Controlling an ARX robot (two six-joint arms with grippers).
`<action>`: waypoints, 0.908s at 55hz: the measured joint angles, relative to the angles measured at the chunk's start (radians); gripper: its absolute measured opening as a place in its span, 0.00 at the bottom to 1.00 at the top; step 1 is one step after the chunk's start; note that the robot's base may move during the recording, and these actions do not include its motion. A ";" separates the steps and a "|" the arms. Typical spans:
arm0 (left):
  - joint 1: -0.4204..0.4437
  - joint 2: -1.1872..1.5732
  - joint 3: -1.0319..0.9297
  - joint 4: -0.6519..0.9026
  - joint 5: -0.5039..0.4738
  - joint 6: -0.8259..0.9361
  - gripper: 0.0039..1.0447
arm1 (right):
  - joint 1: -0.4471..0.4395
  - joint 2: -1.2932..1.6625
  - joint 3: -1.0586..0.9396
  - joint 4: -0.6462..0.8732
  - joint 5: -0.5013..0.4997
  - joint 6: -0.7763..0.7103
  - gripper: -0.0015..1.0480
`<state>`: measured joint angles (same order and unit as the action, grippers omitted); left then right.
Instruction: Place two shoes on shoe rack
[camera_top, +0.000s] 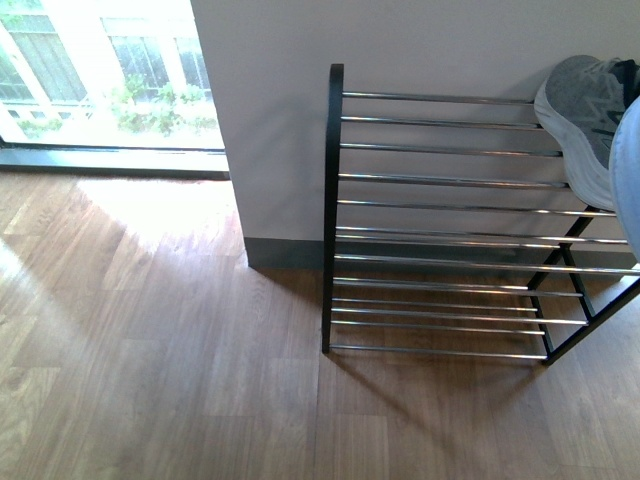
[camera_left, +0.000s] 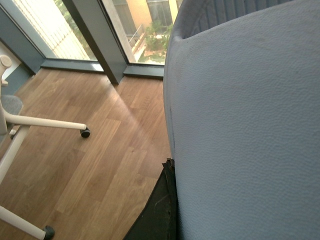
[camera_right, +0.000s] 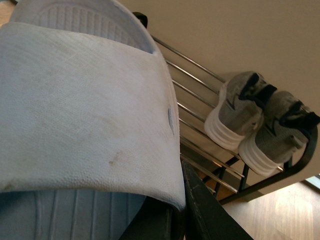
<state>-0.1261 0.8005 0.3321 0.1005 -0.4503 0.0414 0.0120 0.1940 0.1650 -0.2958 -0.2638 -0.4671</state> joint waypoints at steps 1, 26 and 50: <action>0.001 0.000 0.000 0.000 -0.001 0.000 0.02 | 0.002 -0.005 -0.002 0.011 0.003 0.008 0.02; 0.002 0.002 0.000 0.000 0.000 0.000 0.02 | 0.277 0.454 -0.009 0.563 0.404 0.452 0.02; 0.002 0.002 0.000 0.000 -0.003 0.000 0.02 | 0.240 1.170 0.248 0.832 0.403 0.451 0.02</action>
<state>-0.1242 0.8021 0.3317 0.1005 -0.4530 0.0414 0.2520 1.3643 0.4129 0.5362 0.1390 -0.0162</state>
